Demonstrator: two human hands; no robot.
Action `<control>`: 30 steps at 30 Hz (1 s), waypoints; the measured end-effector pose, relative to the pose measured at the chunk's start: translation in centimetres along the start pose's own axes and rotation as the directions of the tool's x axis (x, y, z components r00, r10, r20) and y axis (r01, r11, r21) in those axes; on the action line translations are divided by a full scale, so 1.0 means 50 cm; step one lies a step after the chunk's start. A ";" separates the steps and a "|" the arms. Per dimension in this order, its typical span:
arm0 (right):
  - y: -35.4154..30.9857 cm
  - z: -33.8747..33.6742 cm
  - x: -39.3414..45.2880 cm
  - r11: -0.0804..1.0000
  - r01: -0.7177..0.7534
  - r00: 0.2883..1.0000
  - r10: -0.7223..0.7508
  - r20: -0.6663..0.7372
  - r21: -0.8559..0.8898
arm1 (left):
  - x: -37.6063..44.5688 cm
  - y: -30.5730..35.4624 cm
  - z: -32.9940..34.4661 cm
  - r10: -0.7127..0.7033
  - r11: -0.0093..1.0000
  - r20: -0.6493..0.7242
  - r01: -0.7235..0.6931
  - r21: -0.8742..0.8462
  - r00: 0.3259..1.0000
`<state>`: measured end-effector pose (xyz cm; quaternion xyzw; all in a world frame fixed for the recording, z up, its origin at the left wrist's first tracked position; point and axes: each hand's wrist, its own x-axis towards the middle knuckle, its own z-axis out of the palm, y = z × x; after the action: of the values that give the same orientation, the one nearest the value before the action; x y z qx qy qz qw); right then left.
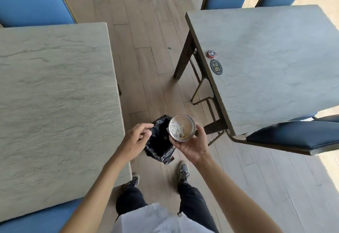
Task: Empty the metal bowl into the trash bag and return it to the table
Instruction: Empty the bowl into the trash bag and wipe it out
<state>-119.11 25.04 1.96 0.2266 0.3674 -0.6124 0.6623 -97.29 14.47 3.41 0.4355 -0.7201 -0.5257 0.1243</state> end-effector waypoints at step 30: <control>-0.125 -0.381 0.480 0.896 -0.316 0.934 0.351 0.063 -0.312 | 0.114 -0.382 0.439 -0.440 0.888 -0.140 0.406 -0.215 0.887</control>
<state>-129.70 22.93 -27.41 0.1477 0.3710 -0.4397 0.8045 -105.14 23.07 -23.85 0.6161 -0.5423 -0.5603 0.1111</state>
